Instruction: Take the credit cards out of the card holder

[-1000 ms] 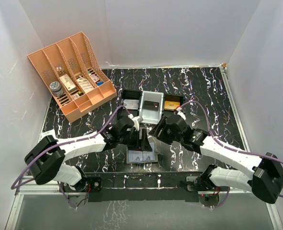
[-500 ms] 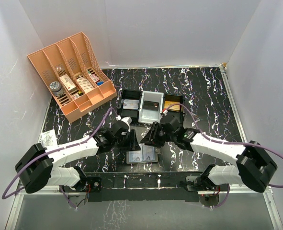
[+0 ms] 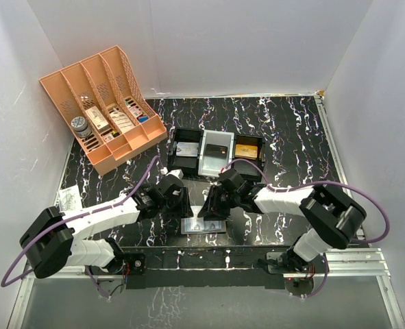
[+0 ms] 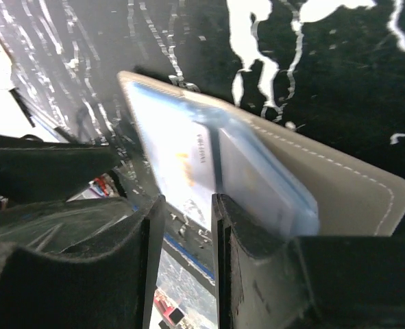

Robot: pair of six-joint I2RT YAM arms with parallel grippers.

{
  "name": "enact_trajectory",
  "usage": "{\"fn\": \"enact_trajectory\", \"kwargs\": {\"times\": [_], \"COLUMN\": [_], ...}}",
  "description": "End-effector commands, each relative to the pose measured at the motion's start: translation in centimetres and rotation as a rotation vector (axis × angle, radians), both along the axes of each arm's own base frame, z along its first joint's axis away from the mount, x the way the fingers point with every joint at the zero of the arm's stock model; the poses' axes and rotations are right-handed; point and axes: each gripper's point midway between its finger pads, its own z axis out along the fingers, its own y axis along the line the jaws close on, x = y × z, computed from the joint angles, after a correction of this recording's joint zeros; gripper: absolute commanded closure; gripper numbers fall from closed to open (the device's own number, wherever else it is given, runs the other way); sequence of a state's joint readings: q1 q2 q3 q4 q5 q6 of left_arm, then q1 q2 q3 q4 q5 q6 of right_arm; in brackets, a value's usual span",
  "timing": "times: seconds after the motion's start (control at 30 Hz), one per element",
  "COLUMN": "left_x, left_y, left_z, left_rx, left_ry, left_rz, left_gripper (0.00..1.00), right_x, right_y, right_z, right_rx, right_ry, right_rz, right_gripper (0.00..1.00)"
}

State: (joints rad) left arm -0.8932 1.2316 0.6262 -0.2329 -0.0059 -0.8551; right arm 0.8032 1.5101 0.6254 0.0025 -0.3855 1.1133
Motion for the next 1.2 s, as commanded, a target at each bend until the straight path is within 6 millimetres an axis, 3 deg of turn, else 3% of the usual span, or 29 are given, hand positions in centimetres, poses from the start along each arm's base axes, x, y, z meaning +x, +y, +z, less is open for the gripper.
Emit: {"fn": "enact_trajectory", "kwargs": {"times": [0.0, 0.2, 0.47, 0.83, 1.17], "left_x": [0.7, 0.7, 0.2, -0.4, -0.8], "left_y": [0.1, -0.7, -1.9, 0.7, 1.5], "left_z": [1.1, 1.4, 0.6, -2.9, -3.4], "left_rx": [0.016, -0.006, 0.003, 0.209, 0.245], "left_ry": [-0.035, -0.043, 0.005, 0.096, 0.113], "left_rz": [0.0, -0.048, -0.137, -0.145, -0.146], "left_gripper": [0.58, 0.57, 0.64, 0.68, 0.71], "right_x": [0.5, -0.1, -0.1, 0.1, -0.1], "right_y": [0.2, -0.9, -0.7, 0.4, 0.7], "right_z": [-0.4, -2.3, -2.1, -0.5, 0.1], "right_rx": [-0.006, -0.049, -0.002, 0.093, 0.138], "right_ry": [-0.029, -0.01, -0.016, -0.019, -0.017], "right_rz": [0.003, -0.01, -0.036, -0.042, -0.023], "right_gripper": [0.69, 0.69, 0.71, 0.81, 0.96]}}
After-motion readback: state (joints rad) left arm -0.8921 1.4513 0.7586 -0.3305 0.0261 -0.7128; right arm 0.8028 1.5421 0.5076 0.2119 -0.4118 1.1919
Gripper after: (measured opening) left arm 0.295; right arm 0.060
